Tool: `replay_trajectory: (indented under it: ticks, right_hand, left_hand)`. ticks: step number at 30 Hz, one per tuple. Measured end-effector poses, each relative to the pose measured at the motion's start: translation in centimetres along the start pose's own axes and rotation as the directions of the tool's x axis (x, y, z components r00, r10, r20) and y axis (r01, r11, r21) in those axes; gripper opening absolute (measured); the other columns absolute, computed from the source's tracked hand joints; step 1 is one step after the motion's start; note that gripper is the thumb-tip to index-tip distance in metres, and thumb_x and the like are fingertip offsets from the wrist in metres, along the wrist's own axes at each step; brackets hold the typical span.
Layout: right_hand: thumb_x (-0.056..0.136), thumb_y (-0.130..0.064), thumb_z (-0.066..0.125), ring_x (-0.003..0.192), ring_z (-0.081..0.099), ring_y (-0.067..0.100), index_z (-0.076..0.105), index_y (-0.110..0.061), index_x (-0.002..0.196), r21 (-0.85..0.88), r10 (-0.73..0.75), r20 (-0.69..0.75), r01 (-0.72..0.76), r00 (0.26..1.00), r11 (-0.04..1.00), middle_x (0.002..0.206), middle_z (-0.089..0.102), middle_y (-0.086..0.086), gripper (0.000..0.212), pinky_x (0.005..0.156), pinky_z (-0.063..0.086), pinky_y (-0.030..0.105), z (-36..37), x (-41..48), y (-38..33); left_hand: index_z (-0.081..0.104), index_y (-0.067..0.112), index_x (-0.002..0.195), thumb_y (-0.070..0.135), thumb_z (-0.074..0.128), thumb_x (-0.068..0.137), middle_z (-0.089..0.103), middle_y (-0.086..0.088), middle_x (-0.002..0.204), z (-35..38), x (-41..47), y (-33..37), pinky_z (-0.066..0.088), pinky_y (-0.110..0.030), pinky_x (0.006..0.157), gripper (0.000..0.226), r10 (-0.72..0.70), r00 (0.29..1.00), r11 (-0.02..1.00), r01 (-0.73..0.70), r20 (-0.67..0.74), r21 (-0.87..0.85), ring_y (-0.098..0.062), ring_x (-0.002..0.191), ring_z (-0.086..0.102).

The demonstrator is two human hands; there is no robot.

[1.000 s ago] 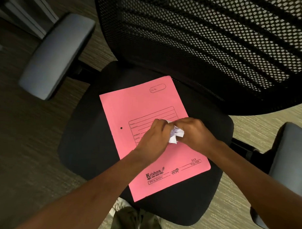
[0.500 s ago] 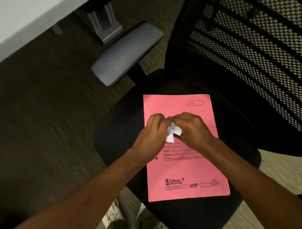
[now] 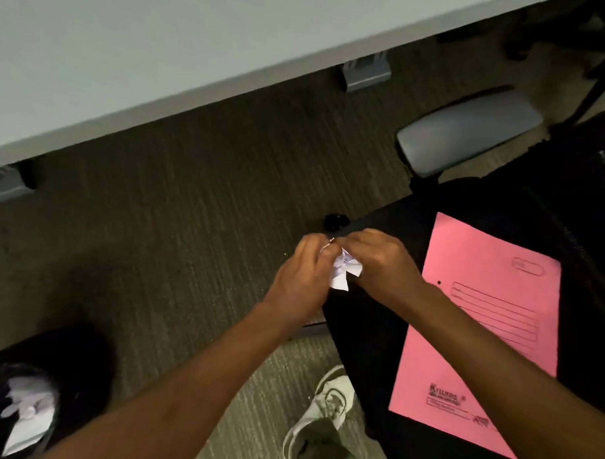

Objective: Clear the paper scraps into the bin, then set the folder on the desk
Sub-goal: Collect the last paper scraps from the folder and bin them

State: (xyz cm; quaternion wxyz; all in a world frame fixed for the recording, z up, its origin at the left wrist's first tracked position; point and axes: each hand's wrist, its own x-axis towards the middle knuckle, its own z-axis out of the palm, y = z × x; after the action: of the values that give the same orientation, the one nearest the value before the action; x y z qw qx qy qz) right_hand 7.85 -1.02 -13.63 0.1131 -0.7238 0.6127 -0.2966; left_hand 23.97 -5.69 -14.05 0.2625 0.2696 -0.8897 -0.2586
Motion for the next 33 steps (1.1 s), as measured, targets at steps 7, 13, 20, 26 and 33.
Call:
replay_trajectory:
  ticks: [7, 13, 20, 26, 33]
  right_hand:
    - [0.079, -0.005, 0.068, 0.065, 0.063, 0.031, 0.071, -0.002, 0.095, 0.024, -0.14, 0.045, 0.139, 0.989, 0.99, 0.079, 0.07, 0.014, 0.017, 0.058, 0.053, 0.039, 8.2, 6.7, -9.4]
    - [0.084, -0.014, 0.064, 0.065, 0.064, 0.029, 0.072, -0.003, 0.095, 0.103, -0.232, 0.096, 0.223, 0.968, 0.969, 0.078, 0.07, 0.012, 0.018, 0.06, 0.053, 0.036, 18.5, 10.4, -20.1]
    - [0.078, -0.006, 0.07, 0.063, 0.062, 0.032, 0.071, -0.004, 0.096, 0.173, -0.343, 0.216, 0.31, 0.914, 0.935, 0.076, 0.069, 0.014, 0.019, 0.057, 0.052, 0.039, 32.5, 13.3, -31.4]
    - [0.08, -0.018, 0.062, 0.068, 0.064, 0.032, 0.072, -0.007, 0.096, 0.296, -0.42, 0.3, 0.335, 0.857, 0.895, 0.079, 0.071, 0.013, 0.022, 0.061, 0.052, 0.036, 43.1, 13.7, -39.8]
    - [0.076, -0.02, 0.056, 0.066, 0.064, 0.032, 0.07, -0.006, 0.088, 0.274, -0.42, 0.513, 0.321, 0.749, 0.907, 0.073, 0.068, 0.013, 0.024, 0.053, 0.053, 0.041, 54.7, 10.6, -45.8]
  left_hand:
    - [0.046, 0.014, 0.107, 0.019, 0.046, 0.09, 0.061, -0.009, 0.099, -9.5, -7.2, -7.1, 0.055, -0.045, 0.073, 0.018, -0.173, 0.977, 0.98, 0.182, -0.122, 0.075, -0.02, 0.091, 0.057]
    - [0.044, 0.01, 0.109, 0.017, 0.048, 0.086, 0.061, -0.021, 0.097, -17.4, -18.1, -13.6, 0.052, -0.036, 0.065, 0.024, -0.237, 0.956, 0.967, 0.249, -0.172, 0.053, -0.026, 0.09, 0.056]
    - [0.045, 0.011, 0.108, 0.016, 0.046, 0.09, 0.063, -0.017, 0.097, -24.5, -31.8, -22.2, 0.055, -0.039, 0.069, 0.018, -0.333, 0.884, 0.9, 0.402, -0.327, 0.169, -0.028, 0.086, 0.063]
    - [0.041, 0.009, 0.113, 0.011, 0.048, 0.088, 0.052, -0.017, 0.104, -28.2, -42.8, -27.8, 0.051, -0.043, 0.073, 0.026, -0.418, 0.817, 0.843, 0.512, -0.398, 0.164, -0.031, 0.091, 0.056]
    - [0.036, 0.008, 0.116, -0.01, 0.076, 0.065, 0.053, -0.027, 0.103, -29.4, -54.8, -32.3, 0.056, -0.044, 0.063, 0.067, -0.602, 0.756, 0.763, 0.64, -0.257, 0.097, -0.036, 0.085, 0.059]
